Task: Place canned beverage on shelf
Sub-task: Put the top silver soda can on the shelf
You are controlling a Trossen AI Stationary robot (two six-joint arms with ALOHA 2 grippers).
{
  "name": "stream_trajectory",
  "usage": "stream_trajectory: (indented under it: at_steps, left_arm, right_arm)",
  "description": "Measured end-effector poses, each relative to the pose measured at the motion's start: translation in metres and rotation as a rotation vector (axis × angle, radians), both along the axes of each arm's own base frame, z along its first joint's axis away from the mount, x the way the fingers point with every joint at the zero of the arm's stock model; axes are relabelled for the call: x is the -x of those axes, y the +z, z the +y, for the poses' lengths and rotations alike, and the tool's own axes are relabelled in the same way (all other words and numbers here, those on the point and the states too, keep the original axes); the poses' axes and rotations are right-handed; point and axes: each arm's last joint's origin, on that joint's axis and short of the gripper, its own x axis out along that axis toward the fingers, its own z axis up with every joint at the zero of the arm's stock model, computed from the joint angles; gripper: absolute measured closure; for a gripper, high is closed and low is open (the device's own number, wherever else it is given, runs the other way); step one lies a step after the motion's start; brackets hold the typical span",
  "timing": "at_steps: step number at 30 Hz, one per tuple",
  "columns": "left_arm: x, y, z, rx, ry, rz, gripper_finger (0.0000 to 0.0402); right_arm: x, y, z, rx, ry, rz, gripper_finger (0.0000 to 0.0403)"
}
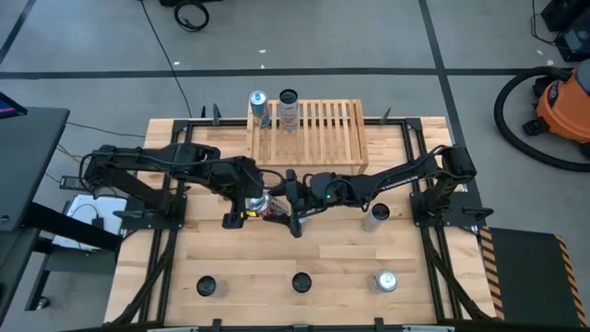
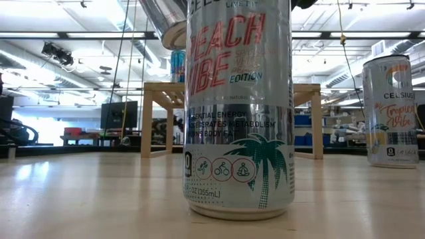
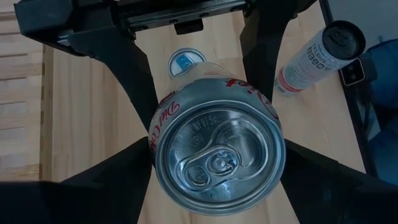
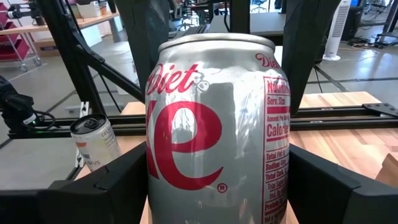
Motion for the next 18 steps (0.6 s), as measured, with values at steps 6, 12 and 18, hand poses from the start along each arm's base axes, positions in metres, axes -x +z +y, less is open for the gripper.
stream_trajectory:
  at_steps: [6,12,18]
  left_arm:
    - [-0.0001,0.0,0.0,0.0,0.001,-0.001,0.0083]
    - [-0.0002,-0.0001,0.0001,0.0,0.002,-0.002,0.0083]
    - [-0.0011,0.0003,-0.0002,0.021,0.027,-0.01,0.0083]
  right_arm:
    - [-0.0001,0.0,-0.0006,0.002,-0.001,0.0,0.009]
    - [-0.0001,0.0,-0.0006,0.004,-0.001,0.0,0.009]
    - [0.0002,-0.0002,-0.0005,0.001,0.004,0.006,0.009]
